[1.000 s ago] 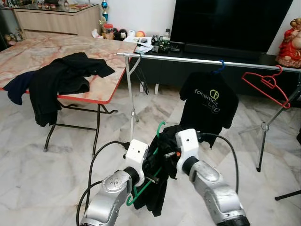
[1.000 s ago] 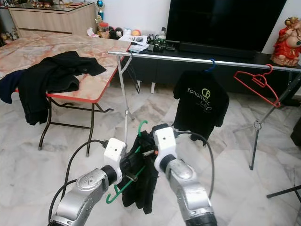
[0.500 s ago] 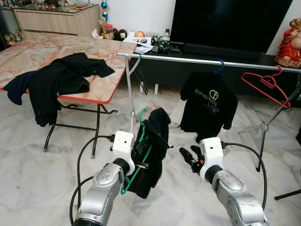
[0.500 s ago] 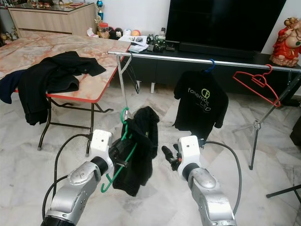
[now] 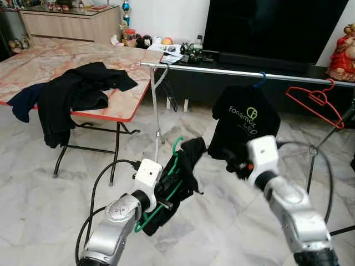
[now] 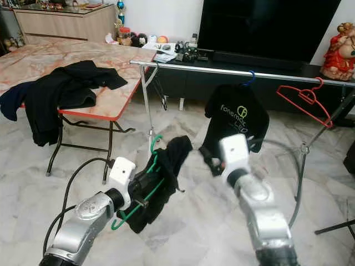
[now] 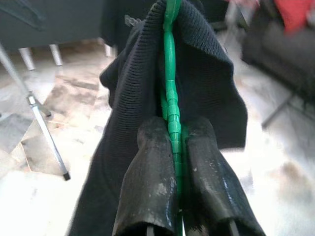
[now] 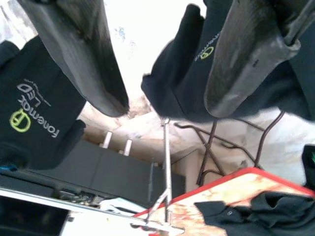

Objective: Hang hanger

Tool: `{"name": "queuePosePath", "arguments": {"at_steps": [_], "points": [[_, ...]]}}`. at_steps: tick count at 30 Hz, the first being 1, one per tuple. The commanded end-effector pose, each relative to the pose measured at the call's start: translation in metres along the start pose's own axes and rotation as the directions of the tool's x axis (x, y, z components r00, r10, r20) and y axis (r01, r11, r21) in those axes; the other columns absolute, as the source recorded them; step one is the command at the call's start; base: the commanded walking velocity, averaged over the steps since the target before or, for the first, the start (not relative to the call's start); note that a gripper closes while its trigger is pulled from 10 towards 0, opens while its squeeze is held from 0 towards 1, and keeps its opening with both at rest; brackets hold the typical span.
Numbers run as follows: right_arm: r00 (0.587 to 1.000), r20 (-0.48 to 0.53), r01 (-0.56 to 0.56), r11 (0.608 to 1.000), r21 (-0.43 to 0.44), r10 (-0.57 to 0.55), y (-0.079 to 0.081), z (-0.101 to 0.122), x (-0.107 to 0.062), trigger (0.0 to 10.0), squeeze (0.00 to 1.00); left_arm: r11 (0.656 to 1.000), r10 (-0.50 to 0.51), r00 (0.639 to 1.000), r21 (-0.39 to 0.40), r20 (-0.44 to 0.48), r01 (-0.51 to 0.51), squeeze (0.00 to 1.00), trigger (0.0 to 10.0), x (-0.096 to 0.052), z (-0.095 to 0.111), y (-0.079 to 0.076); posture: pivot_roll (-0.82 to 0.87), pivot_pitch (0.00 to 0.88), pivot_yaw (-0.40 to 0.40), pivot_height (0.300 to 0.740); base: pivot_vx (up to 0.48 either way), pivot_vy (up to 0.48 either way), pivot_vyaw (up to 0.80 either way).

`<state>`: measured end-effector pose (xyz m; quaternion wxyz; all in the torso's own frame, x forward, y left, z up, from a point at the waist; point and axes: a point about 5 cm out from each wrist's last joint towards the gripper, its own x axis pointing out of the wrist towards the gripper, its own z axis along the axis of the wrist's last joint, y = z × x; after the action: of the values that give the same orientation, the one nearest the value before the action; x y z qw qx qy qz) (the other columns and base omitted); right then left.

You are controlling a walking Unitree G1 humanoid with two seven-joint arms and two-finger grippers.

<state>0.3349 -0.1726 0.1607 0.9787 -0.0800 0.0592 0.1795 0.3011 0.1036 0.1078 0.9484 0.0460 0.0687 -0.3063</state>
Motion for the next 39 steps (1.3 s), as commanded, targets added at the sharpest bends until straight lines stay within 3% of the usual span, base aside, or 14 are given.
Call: {"name": "queuePosePath", "arguments": {"at_steps": [1,4,7,8,10,11,12,14,20,23,29,31,36,39], "points": [[0.999,-0.011,-0.037,0.999,-0.017,0.037,0.000,0.000,0.002,10.0,0.00,0.999,-0.048,0.999,0.021,-0.007,0.048,0.00,10.0,0.000,-0.001,-0.005,0.13,0.000,-0.064,0.740,0.000,0.000,0.00],[0.994,-0.022,-0.109,0.993,-0.049,0.108,-0.003,0.005,0.005,10.0,0.00,0.994,-0.099,0.994,0.040,-0.037,0.101,0.00,10.0,-0.002,-0.005,-0.007,0.13,0.000,-0.064,0.740,0.000,0.000,0.00],[0.923,-0.100,-0.385,0.898,-0.214,0.372,-0.001,0.007,0.005,10.0,0.00,0.968,-0.226,0.969,0.084,-0.103,0.235,0.00,10.0,-0.010,-0.012,-0.011,0.12,0.000,-0.061,0.740,0.000,0.000,0.00],[0.905,-0.119,-0.425,0.875,-0.233,0.408,0.000,0.006,0.004,10.0,0.00,0.963,-0.241,0.964,0.091,-0.113,0.252,0.00,10.0,-0.011,-0.013,-0.012,0.12,0.000,-0.060,0.740,0.000,0.000,0.00],[0.837,-0.190,-0.547,0.772,-0.324,0.514,0.000,-0.002,-0.004,10.0,0.00,0.948,-0.289,0.949,0.101,-0.128,0.302,0.00,10.0,-0.013,-0.013,-0.015,0.12,0.000,-0.064,0.740,0.000,0.000,0.00],[0.824,-0.222,-0.566,0.753,-0.336,0.521,-0.002,-0.005,-0.005,10.0,0.00,0.945,-0.299,0.946,0.098,-0.127,0.312,0.00,10.0,-0.013,-0.013,-0.015,0.12,0.000,-0.069,0.740,0.000,0.000,0.00],[0.824,-0.222,-0.566,0.753,-0.336,0.521,-0.002,-0.005,-0.005,10.0,0.00,0.945,-0.299,0.946,0.098,-0.127,0.312,0.00,10.0,-0.013,-0.013,-0.015,0.12,0.000,-0.069,0.740,0.000,0.000,0.00],[0.768,-0.255,-0.641,0.711,-0.290,0.588,-0.011,-0.006,-0.009,10.0,0.00,0.925,-0.353,0.927,0.101,-0.126,0.366,0.00,10.0,-0.014,-0.008,-0.016,0.12,0.000,-0.078,0.740,0.000,0.000,0.00],[0.626,-0.293,-0.779,0.594,-0.201,0.722,-0.021,-0.018,-0.024,10.0,0.00,0.908,-0.383,0.911,0.122,-0.152,0.402,0.00,10.0,-0.016,-0.008,-0.012,0.12,0.000,-0.081,0.740,0.000,0.000,0.00],[0.591,-0.362,-0.803,0.569,-0.178,0.721,-0.029,-0.032,-0.030,10.0,0.00,0.892,-0.416,0.897,0.125,-0.148,0.434,0.00,10.0,-0.017,-0.005,-0.013,0.12,0.000,-0.082,0.740,0.000,0.000,0.00],[0.533,-0.412,-0.838,0.529,-0.136,0.739,-0.034,-0.044,-0.038,10.0,0.00,0.826,-0.535,0.831,0.116,-0.150,0.552,0.00,10.0,-0.019,0.004,-0.023,0.11,0.000,-0.084,0.740,0.000,0.000,0.00],[0.535,-0.446,-0.835,0.528,-0.153,0.717,-0.036,-0.047,-0.038,10.0,0.00,0.807,-0.558,0.814,0.121,-0.162,0.578,0.00,10.0,-0.020,0.006,-0.024,0.11,0.000,-0.086,0.740,0.000,0.000,0.00],[0.595,-0.458,-0.794,0.571,-0.209,0.661,-0.041,-0.046,-0.030,10.0,0.00,0.786,-0.582,0.794,0.130,-0.175,0.605,0.00,10.0,-0.019,0.007,-0.027,0.11,0.000,-0.088,0.740,0.000,0.000,0.00],[0.564,-0.411,-0.821,0.540,-0.184,0.717,-0.036,-0.041,-0.030,10.0,0.00,0.773,-0.599,0.780,0.125,-0.180,0.622,0.00,10.0,-0.020,0.006,-0.032,0.12,0.000,-0.089,0.740,0.000,0.000,0.00]]}}
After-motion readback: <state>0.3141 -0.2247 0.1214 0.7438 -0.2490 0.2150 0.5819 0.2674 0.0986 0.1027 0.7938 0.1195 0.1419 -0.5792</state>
